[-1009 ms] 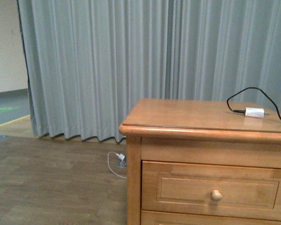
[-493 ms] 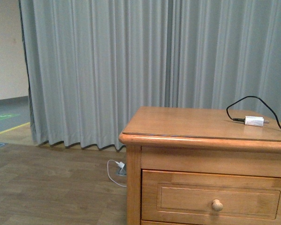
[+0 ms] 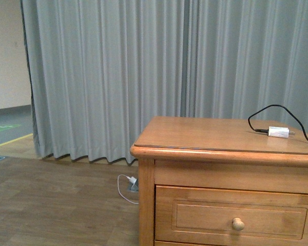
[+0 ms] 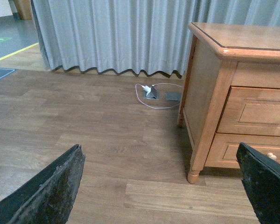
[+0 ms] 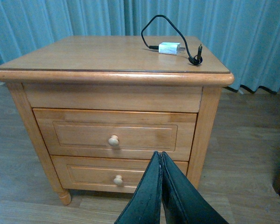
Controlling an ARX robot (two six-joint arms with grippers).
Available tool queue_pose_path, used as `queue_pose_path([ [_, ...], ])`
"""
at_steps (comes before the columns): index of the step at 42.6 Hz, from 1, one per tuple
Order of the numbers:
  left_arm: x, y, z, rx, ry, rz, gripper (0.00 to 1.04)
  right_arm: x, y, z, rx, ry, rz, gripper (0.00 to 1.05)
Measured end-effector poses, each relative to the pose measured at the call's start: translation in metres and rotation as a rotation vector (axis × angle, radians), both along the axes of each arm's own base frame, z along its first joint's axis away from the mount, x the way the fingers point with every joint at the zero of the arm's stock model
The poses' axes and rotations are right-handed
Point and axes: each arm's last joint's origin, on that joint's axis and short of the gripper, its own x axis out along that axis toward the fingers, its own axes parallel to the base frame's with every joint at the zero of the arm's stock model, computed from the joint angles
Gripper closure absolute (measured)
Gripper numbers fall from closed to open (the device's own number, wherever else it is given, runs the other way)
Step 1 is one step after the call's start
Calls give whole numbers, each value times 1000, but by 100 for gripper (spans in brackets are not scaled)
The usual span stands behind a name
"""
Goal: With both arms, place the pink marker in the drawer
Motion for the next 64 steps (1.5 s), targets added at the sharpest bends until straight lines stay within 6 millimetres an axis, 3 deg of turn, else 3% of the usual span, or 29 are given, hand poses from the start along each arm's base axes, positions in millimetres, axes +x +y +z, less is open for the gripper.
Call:
queue_pose_path([
  [23,0,0,0,0,0,0,6,-22,0,-24,0,-9,0,103],
  [56,0,0,0,0,1,0,6,-41,0,-27,-1,-8,3,103],
  [58,0,0,0,0,1,0,6,-41,0,-27,-2,-8,3,98],
  [64,0,0,0,0,1,0,6,-41,0,-27,-2,-8,3,66],
])
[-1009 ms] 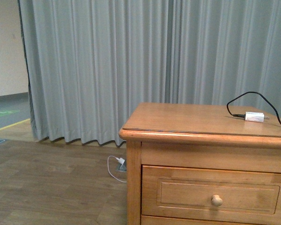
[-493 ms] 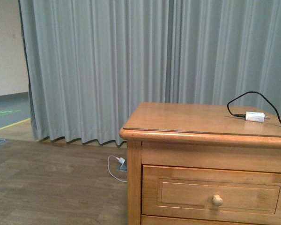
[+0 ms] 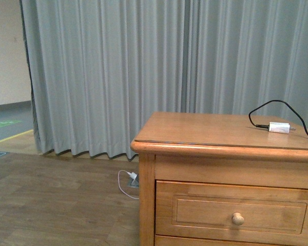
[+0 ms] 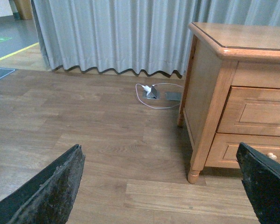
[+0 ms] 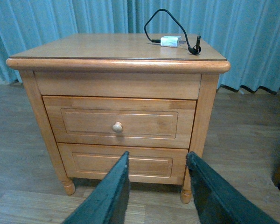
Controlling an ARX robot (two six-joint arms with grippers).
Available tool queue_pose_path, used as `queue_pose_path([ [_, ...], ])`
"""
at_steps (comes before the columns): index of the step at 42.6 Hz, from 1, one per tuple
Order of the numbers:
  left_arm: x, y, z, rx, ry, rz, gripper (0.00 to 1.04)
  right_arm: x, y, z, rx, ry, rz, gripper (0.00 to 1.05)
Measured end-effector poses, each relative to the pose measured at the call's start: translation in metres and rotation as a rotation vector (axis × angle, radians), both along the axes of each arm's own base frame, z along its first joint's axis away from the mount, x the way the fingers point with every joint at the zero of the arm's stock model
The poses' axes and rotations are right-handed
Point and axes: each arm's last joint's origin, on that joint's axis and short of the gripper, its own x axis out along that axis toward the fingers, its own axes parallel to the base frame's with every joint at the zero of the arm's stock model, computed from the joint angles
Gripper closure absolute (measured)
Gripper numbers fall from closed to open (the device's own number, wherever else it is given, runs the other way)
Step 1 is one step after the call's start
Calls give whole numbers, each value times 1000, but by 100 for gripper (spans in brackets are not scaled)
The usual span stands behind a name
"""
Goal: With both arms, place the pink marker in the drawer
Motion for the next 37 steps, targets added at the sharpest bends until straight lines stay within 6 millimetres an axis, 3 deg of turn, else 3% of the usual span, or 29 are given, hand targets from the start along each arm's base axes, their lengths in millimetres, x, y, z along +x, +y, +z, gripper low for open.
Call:
queue_pose_path([
  [7,0,0,0,0,0,0,6,0,0,0,0,0,0,28],
  [13,0,0,0,0,0,0,6,0,0,0,1,0,0,7],
  [37,0,0,0,0,0,0,6,0,0,0,0,0,0,8],
])
